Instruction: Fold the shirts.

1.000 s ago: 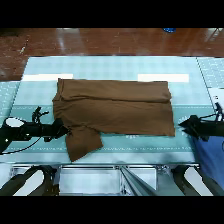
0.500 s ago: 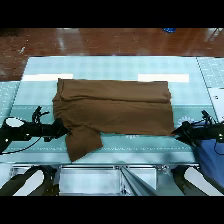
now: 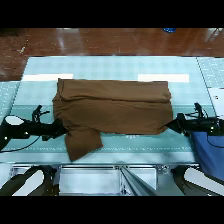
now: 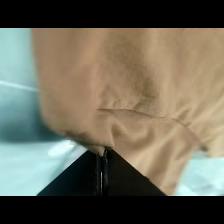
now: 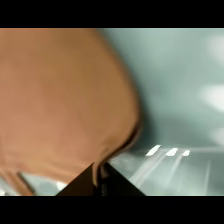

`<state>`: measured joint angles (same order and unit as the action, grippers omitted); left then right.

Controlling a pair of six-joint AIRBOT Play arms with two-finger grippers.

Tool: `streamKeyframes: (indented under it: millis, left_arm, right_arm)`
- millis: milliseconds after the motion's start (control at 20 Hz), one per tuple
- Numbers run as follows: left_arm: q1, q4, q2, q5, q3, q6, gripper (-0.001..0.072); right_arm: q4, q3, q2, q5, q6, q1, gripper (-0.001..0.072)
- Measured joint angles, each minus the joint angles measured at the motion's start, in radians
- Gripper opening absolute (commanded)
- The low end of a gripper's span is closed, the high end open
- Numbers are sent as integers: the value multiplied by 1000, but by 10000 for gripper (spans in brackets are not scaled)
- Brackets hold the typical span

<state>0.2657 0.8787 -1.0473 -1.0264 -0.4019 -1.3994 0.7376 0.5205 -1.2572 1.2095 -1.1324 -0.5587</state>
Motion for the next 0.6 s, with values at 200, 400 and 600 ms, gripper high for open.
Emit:
streamKeyframes:
  millis: [200, 400, 600]
  left_arm:
    - [0, -31, -10, -26, -161, -1, 18]
    - [-17, -41, -125, -34, -378, -41, 18]
    - [-59, -42, -338, -50, -640, -88, 18]
  right_arm:
    - [-49, 127, -10, 54, 28, 10, 21]
    - [-51, 273, -35, 54, 5, 35, 21]
    - [-27, 424, -108, 3, -37, 111, 21]
